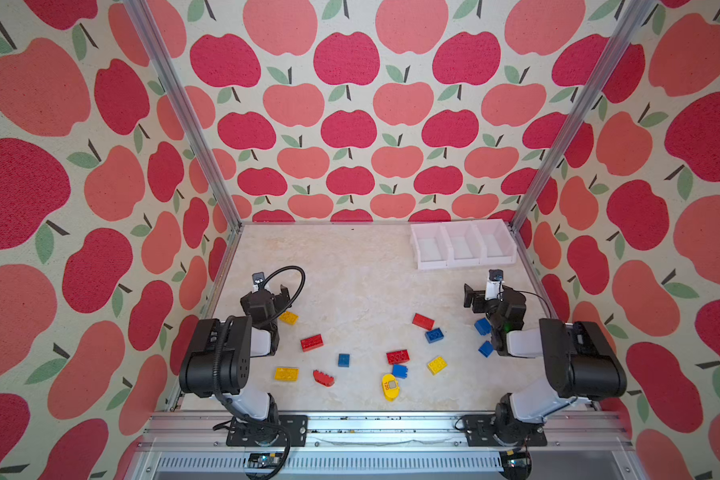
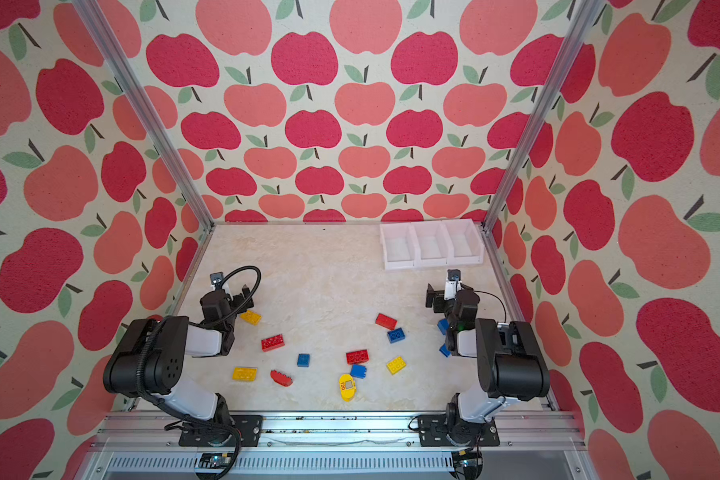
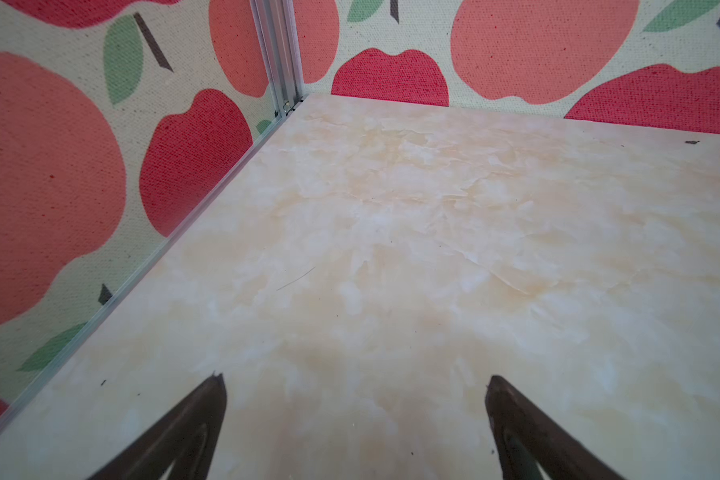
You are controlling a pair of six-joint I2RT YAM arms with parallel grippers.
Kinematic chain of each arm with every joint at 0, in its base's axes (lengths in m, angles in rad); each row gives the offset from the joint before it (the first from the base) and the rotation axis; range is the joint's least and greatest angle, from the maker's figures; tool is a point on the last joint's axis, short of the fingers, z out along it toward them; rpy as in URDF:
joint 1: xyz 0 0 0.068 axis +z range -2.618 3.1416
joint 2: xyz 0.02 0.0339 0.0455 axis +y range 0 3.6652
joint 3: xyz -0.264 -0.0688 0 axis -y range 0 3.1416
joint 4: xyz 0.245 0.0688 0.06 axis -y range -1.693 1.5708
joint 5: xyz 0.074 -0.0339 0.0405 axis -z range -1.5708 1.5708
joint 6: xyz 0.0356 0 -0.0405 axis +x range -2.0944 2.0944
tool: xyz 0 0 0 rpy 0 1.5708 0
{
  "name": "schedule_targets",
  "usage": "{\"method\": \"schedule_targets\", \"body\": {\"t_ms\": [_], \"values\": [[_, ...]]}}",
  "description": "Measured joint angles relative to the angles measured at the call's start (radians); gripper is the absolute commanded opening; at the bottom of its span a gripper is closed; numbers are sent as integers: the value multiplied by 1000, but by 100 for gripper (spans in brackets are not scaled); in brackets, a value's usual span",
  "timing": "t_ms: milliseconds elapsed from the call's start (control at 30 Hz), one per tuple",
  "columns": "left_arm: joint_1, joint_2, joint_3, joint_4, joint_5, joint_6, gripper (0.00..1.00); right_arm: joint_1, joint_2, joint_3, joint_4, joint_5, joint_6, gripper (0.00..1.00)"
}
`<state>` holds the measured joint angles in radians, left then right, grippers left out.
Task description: Sort the legos into containers by color
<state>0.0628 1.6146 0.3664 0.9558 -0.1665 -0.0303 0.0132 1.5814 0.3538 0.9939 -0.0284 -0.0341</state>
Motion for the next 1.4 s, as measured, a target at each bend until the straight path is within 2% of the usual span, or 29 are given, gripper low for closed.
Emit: {"method": "schedule_targets", "body": {"t_ms": [1300, 1400], "values": [[0, 0, 0, 0, 1, 0, 99, 6, 0, 0, -1, 0, 0, 99], [0, -18, 0, -15, 11, 6, 99, 6, -32, 12, -70, 1, -3, 99]]}}
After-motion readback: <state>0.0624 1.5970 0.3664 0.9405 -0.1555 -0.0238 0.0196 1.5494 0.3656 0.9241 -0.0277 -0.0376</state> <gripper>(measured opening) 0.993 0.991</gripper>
